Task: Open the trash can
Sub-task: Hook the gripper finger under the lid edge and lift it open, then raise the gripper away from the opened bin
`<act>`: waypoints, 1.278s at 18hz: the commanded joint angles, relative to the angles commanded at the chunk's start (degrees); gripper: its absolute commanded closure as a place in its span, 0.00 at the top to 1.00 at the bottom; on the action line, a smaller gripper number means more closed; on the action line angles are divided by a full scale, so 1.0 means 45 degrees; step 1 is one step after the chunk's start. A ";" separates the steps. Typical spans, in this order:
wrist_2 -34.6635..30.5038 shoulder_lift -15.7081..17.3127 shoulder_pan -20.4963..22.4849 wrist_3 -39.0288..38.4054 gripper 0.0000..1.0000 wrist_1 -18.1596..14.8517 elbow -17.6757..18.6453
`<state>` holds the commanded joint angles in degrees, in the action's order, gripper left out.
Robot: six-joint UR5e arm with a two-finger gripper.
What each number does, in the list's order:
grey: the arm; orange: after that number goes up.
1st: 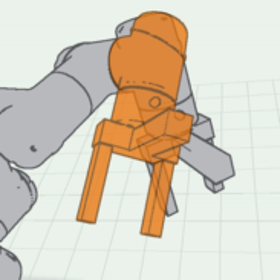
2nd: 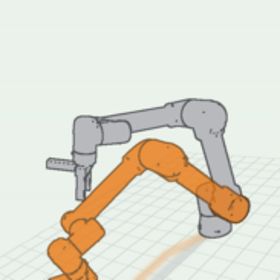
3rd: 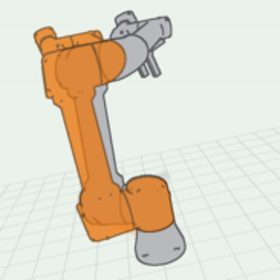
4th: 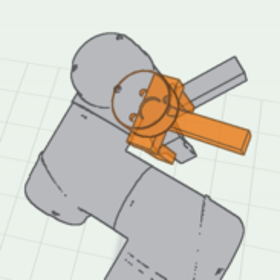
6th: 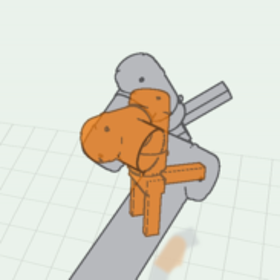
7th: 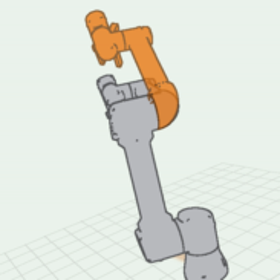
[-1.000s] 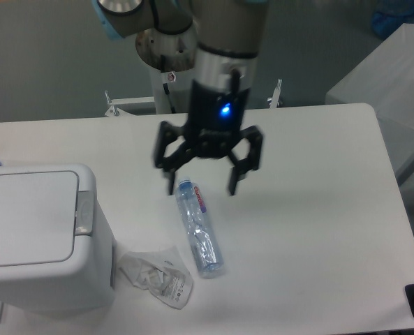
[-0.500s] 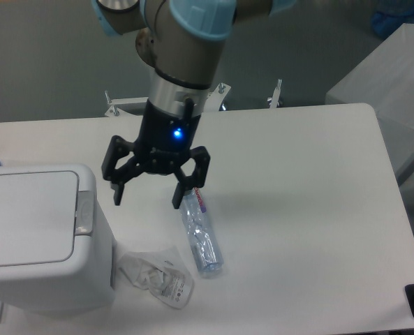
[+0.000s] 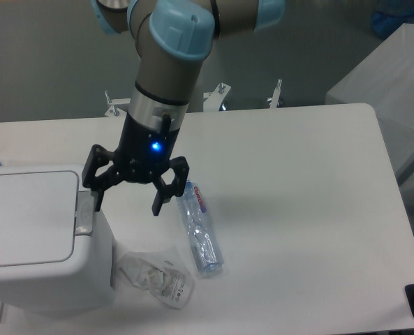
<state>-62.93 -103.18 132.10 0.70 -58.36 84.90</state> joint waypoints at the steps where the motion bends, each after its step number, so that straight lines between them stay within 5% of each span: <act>1: 0.0000 0.0000 0.0000 0.0000 1.00 0.0000 0.0019; 23: -0.0039 -0.0274 -0.0195 0.0019 1.00 0.0156 0.0137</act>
<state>-63.10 -104.41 131.22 0.79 -57.66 85.52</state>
